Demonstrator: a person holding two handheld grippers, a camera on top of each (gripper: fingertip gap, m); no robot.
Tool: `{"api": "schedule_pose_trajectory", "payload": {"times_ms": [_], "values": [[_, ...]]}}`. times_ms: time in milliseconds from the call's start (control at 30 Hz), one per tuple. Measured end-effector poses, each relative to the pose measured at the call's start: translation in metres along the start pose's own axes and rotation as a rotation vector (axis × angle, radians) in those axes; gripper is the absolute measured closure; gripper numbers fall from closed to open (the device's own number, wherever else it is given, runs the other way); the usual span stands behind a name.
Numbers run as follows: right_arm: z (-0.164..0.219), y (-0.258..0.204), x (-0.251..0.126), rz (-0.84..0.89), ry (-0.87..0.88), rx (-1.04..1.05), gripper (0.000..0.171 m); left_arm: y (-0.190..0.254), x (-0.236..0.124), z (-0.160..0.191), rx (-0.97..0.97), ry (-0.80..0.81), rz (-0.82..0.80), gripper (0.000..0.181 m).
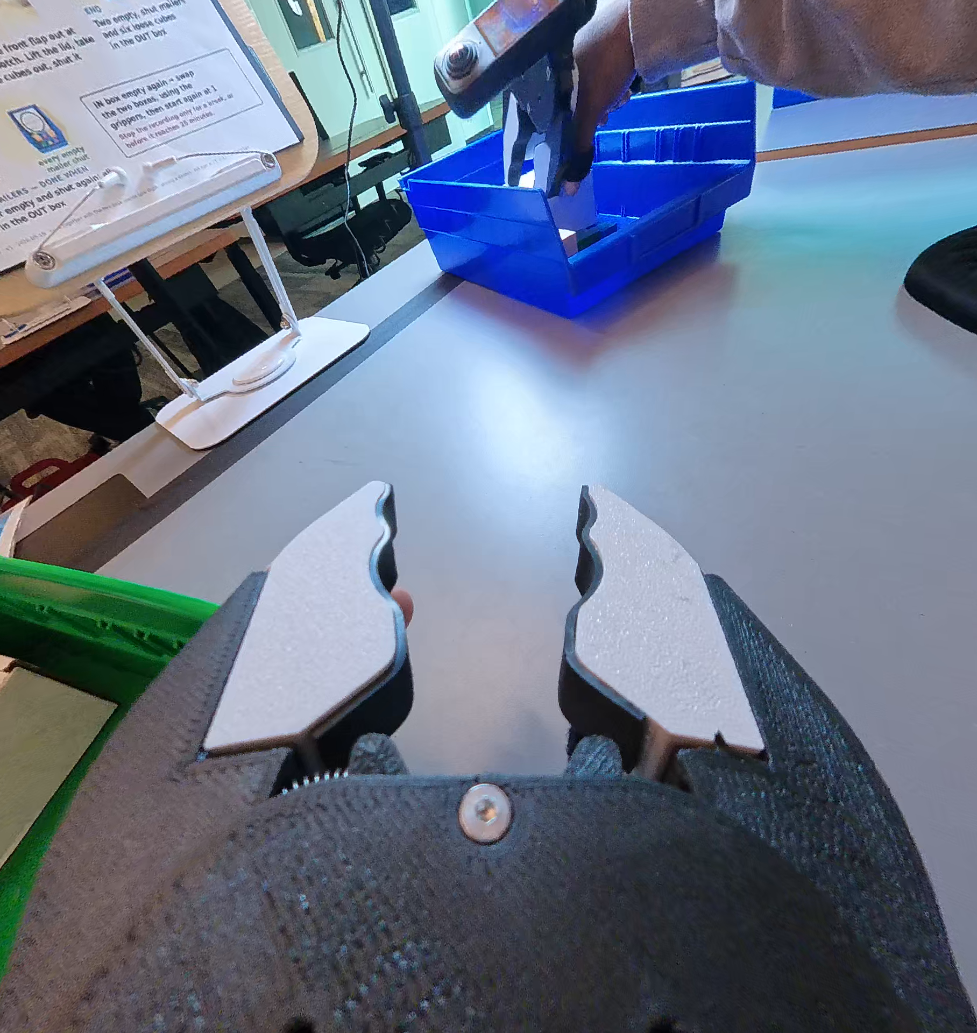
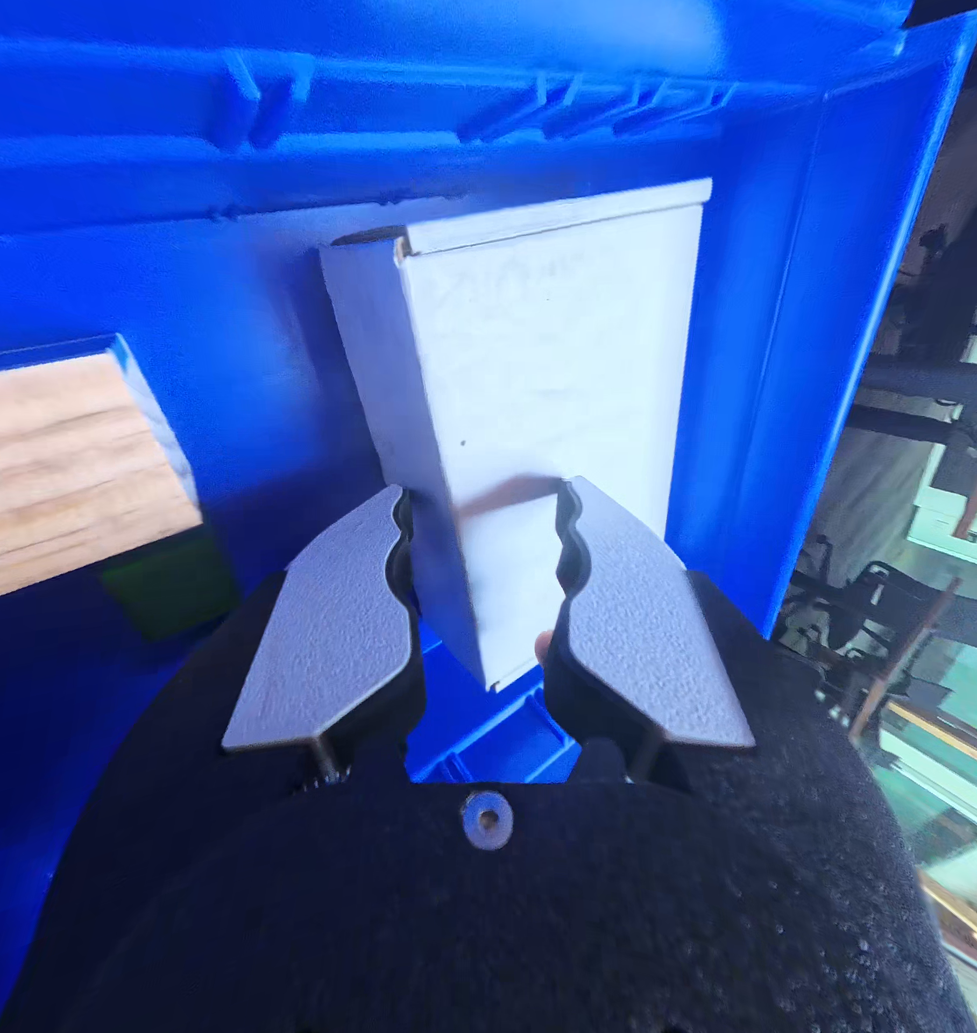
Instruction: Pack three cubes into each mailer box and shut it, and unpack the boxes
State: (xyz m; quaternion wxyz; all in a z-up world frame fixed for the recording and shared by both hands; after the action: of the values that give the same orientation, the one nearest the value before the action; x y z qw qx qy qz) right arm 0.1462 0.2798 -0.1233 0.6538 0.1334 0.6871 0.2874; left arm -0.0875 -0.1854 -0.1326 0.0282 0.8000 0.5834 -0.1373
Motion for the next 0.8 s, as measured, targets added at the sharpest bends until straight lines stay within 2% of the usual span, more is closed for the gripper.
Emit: {"api": "schedule_pose_trajectory", "payload": {"times_ms": [67,167,300,400,567,700,800], "values": [[-0.001,-0.002,0.001,0.052,-0.02,-0.005,0.124,0.0,0.0,-0.001,-0.002,0.002,-0.001,0.119],[-0.004,-0.008,-0.013,0.119,0.009,0.037,0.116,-0.005,-0.003,-0.004,-0.02,0.015,-0.01,0.119],[-0.013,-0.024,-0.071,0.17,0.285,0.199,0.117,-0.026,-0.017,-0.017,-0.018,0.033,-0.089,0.12],[-0.019,-0.059,-0.121,0.134,0.531,0.263,0.12,-0.056,-0.039,-0.039,0.008,-0.001,-0.166,0.121],[-0.025,-0.138,-0.164,-0.023,0.725,0.229,0.117,-0.146,-0.066,-0.063,0.049,-0.33,-0.251,0.108],[-0.032,-0.184,-0.168,-0.17,0.831,0.246,0.113,-0.219,-0.055,-0.047,0.05,-0.708,-0.194,0.089],[-0.036,-0.204,-0.165,-0.242,0.891,0.274,0.112,-0.258,-0.037,-0.025,0.048,-0.934,-0.138,0.08]]}}
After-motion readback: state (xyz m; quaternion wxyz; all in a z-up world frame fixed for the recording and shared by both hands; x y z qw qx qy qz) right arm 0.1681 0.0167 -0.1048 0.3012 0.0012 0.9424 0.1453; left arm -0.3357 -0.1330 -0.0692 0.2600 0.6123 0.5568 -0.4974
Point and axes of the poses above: each gripper's, where its closed fingertips meet, x out along the fingers, z out of its underside, y = z × x across the jaws, the point moved 10 cm from there along -x, back along the fingers, and after that the axes turned 9 degrees about -x, right-handed, at the moved point
